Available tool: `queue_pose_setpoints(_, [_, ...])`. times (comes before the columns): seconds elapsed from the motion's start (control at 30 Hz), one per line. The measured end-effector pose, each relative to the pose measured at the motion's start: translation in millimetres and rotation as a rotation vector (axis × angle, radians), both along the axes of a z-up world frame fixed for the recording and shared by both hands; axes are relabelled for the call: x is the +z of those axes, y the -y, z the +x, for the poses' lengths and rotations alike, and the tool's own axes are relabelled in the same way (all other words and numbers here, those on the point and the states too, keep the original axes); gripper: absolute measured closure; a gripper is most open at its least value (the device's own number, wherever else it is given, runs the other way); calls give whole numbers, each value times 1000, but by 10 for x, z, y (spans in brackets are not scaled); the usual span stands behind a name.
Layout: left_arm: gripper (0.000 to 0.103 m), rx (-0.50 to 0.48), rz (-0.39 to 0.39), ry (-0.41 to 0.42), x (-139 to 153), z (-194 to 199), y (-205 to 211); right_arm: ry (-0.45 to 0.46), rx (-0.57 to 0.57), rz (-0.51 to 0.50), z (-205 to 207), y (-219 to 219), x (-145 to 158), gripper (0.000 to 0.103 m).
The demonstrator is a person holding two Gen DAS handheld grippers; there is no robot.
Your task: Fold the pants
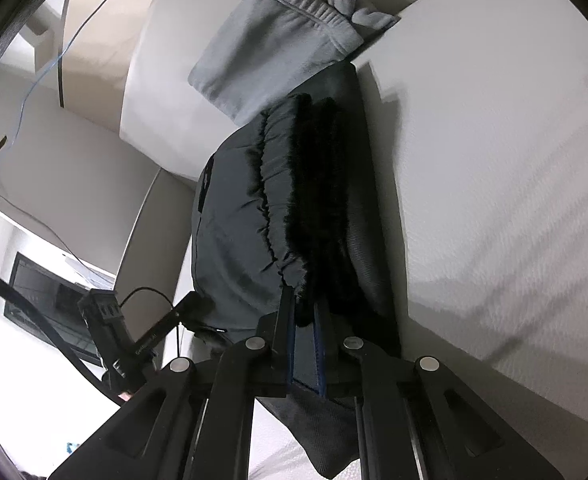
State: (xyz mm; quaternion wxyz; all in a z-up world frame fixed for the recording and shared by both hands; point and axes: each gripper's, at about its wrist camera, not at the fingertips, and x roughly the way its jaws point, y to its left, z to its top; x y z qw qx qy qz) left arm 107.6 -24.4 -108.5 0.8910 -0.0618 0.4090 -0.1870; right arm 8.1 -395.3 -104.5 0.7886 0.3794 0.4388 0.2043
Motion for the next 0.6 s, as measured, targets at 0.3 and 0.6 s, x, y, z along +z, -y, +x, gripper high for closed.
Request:
queue_pose_setpoints(0.3, [95,9,-11,-15,71,57,6,-10,-47,0,-39,131,415,74])
queue_pose_setpoints(0.6, [95,-53,33,74,769,701,399,203,-92,-367,496,-297,1253,38])
